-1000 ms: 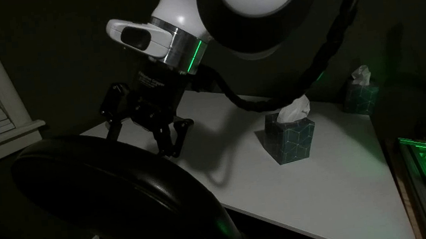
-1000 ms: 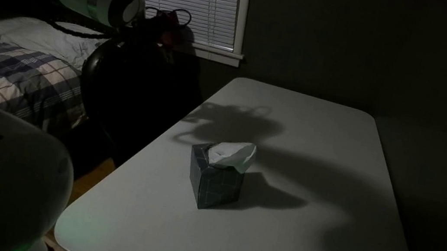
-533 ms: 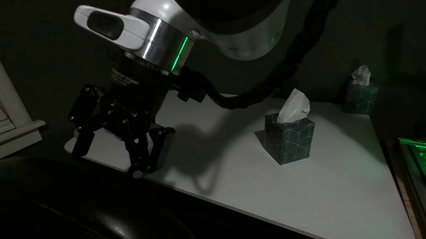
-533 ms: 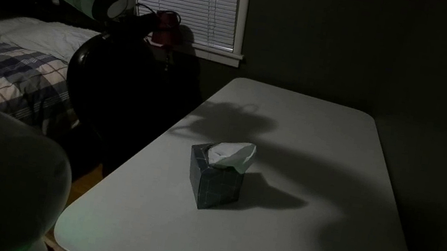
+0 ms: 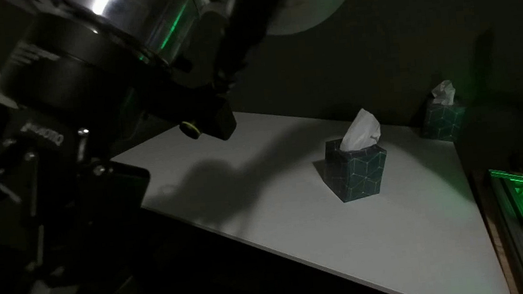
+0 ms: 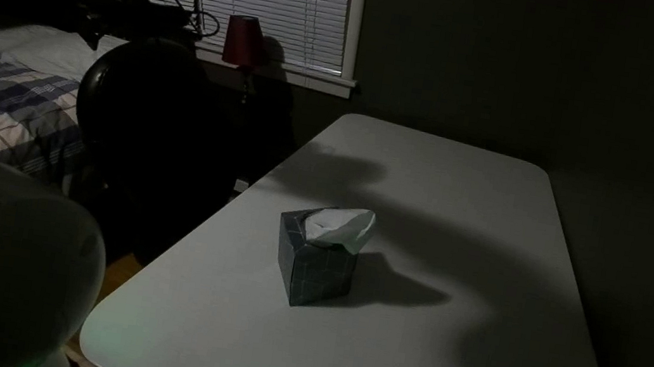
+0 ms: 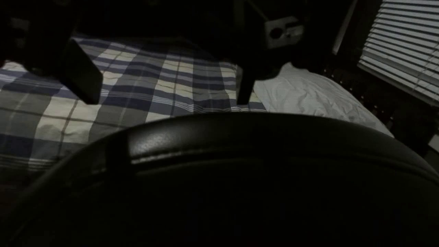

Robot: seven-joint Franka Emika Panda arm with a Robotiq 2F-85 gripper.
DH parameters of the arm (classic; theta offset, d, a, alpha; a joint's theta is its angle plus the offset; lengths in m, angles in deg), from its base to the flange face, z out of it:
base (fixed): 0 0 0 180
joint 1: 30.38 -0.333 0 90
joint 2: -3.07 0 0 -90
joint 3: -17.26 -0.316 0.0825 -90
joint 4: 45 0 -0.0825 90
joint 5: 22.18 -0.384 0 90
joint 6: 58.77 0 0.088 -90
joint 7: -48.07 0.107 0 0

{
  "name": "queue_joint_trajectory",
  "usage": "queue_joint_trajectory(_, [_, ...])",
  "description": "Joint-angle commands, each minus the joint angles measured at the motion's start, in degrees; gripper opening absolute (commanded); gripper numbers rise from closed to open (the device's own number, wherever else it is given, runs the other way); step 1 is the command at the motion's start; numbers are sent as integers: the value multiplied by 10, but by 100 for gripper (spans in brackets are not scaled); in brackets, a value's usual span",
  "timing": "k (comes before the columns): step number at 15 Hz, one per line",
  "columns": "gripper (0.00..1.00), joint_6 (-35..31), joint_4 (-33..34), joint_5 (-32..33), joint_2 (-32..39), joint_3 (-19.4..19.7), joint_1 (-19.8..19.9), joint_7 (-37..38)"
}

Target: Push back the chair

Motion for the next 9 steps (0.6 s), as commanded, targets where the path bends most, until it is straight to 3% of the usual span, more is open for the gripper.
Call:
queue_joint_trajectory(1, [100, -12, 31, -12, 25, -7, -4, 43])
queue_joint_trajectory(5, [100, -32, 12, -5, -2, 31, 14, 84])
queue_joint_trajectory(9, [100, -12, -14, 123, -2, 99, 0, 139])
